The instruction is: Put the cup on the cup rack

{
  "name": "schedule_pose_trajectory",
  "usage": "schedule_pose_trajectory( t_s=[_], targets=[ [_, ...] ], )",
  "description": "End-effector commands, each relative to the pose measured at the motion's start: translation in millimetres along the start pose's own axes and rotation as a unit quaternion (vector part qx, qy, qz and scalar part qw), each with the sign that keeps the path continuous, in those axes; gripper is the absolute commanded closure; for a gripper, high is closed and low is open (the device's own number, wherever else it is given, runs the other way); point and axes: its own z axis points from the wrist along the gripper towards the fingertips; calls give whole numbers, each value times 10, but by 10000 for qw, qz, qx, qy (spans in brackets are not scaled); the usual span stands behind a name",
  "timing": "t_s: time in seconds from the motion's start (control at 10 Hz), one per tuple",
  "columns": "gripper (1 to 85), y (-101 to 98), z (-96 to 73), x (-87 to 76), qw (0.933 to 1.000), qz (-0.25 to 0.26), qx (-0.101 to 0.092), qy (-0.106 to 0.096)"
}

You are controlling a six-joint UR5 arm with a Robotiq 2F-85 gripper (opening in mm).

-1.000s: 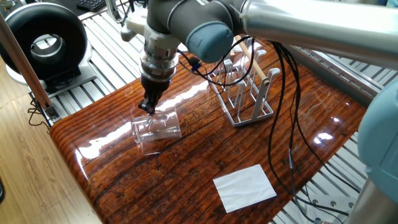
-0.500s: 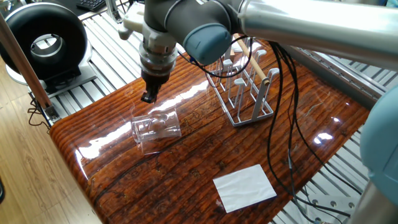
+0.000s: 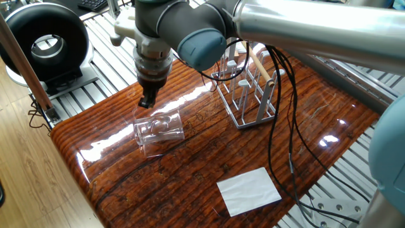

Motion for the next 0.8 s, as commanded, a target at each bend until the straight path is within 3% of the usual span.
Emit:
schedule_pose_trajectory(
  t_s=[0.0,0.3,0.4,0.5,0.7],
  targets=[
    [703,87,42,-52,9996,112,-209,-127],
    [700,45,86,-68,9994,-15,-268,-199],
    [647,65,130,-100,9991,-122,-313,-263],
    [590,23,149,-119,9990,-225,-237,-316],
    [583,-17,148,-86,9989,-308,-210,-299]
  ],
)
